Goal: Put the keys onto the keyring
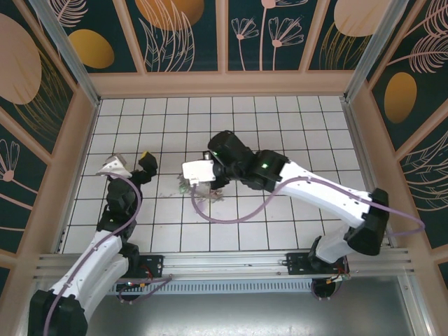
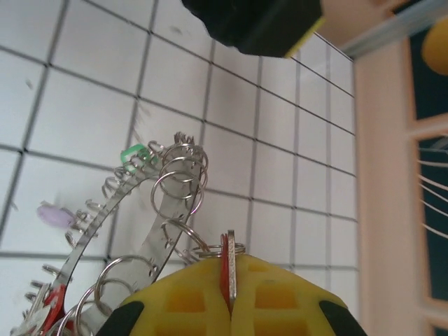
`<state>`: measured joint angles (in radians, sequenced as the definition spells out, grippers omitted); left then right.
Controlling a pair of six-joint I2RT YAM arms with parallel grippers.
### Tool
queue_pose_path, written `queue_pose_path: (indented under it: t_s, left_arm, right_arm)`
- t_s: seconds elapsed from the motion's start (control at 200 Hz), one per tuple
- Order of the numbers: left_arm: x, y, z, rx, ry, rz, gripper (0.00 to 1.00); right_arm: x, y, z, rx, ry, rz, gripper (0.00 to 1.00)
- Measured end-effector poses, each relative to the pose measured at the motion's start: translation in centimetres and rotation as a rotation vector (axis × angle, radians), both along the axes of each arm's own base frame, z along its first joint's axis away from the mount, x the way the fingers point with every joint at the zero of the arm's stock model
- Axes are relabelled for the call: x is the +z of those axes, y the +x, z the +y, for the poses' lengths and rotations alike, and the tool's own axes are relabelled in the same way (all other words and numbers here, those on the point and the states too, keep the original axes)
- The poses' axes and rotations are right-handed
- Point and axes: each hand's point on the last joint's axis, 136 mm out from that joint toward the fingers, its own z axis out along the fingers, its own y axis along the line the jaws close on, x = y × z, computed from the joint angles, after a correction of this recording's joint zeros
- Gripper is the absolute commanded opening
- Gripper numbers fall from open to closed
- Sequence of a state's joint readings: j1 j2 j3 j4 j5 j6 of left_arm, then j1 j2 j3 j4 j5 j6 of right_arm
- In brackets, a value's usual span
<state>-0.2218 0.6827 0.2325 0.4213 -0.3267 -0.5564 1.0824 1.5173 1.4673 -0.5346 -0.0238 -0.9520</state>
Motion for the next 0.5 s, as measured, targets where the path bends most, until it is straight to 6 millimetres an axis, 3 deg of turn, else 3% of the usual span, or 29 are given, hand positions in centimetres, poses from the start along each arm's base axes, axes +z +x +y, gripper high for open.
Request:
queue_pose_path:
  t_s: [0.125,0.22,0.3,0.495]
  left_arm:
    - [-0.6,-0.1,2.0,0.068,-0.004,0.024,0.99]
    - [-0.8,-0.1,2.7,0.092,0.007,0.040,0.99]
    - [-0.9,-0.1,2.8,0.090,0.015,0.046,0.99]
    - [-2.9,0.7,1.5,0.011,0.043,0.124,0.99]
  right_arm:
    - [-1.5,0.3,2.9,0.010,0.050,0.121,0.00]
    - [-3.5,1.6,3.2,-0.020,0.069,0.216,0.00]
    - [-6.4,3.8,1.4,-0.081,0.068,0.284,0.00]
    - [-16.3,8.1,-6.1,-0.285,-0.084,0.409,0.00]
